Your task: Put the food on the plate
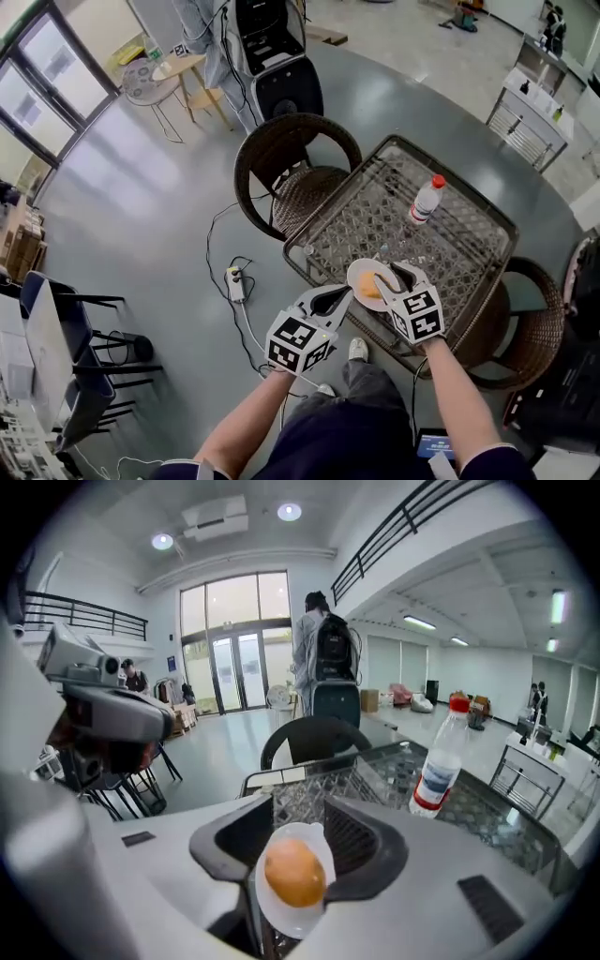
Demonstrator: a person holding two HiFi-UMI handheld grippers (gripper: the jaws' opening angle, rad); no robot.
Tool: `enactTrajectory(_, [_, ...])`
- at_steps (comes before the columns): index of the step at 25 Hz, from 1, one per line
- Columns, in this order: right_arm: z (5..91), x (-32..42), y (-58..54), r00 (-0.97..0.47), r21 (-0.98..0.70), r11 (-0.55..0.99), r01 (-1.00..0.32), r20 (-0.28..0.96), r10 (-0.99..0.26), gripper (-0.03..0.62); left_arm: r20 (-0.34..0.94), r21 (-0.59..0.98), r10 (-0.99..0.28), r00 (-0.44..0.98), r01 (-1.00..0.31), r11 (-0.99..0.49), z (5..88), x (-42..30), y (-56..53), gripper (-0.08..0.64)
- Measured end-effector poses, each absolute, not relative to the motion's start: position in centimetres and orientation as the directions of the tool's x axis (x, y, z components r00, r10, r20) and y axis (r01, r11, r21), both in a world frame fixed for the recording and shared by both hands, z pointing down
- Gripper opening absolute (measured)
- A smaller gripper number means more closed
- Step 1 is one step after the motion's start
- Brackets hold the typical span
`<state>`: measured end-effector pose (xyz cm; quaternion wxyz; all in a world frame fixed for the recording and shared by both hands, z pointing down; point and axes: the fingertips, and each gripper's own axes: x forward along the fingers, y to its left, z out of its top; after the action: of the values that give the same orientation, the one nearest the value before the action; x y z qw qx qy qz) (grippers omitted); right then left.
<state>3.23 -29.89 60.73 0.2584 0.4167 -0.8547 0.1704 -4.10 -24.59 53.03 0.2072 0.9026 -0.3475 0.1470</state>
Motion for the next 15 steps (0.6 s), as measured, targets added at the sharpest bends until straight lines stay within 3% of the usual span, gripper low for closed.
enactTrajectory(10, [48.9, 3.2, -29.7, -0.613, -0.11, 0.614, -0.781, 0.32, -0.722, 0.005, 0.28, 0.222, -0.607, 0.744, -0.665, -0.713, 46.3, -3.1, -25.9, 0.009])
enactTrajectory(15, [43.9, 3.0, -29.3, -0.651, -0.13, 0.639, -0.758, 0.206, -0.731, 0.005, 0.21, 0.211, -0.618, 0.758, -0.652, -0.728, 42.9, -2.6, -26.3, 0.009])
